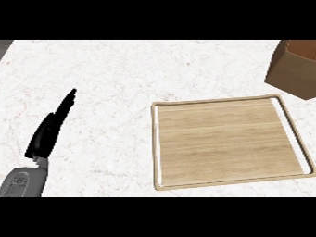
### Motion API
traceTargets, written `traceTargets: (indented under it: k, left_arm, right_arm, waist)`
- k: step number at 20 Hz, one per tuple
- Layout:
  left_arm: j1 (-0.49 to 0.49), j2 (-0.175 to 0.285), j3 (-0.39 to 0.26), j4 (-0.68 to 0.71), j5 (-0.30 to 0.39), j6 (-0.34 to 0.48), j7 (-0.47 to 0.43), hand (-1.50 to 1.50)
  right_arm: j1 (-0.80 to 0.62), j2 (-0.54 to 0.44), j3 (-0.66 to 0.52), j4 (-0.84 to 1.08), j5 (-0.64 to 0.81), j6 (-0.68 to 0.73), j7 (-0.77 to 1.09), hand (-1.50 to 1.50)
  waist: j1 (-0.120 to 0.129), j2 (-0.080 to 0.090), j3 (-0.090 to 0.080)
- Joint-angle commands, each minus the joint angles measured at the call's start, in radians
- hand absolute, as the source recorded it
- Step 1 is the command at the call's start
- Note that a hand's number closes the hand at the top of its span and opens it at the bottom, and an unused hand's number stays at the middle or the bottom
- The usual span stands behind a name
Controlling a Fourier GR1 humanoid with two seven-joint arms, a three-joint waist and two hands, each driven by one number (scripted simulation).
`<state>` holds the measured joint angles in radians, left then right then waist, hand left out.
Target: Pick the lemon from the tray and place it in the cardboard box
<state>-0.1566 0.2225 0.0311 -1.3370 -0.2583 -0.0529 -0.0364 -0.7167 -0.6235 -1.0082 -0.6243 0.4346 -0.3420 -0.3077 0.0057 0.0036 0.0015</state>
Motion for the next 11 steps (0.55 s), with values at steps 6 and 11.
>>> traceTargets:
  k: [6, 11]
  left_arm:
    - [0.009, -0.027, -0.015, -0.032, -0.026, 0.011, 0.014, 0.0]
    - [0.06, 0.006, 0.0, -0.075, -0.01, -0.034, 0.012, 0.0]
  right_arm:
    - [0.114, -0.107, -0.006, 0.149, -0.139, 0.024, -0.175, -1.5]
    - [0.179, -0.109, 0.02, 0.175, -0.185, 0.046, -0.223, -1.5]
  waist:
    - [0.006, 0.001, 0.0]
    - [0.007, -0.001, 0.0]
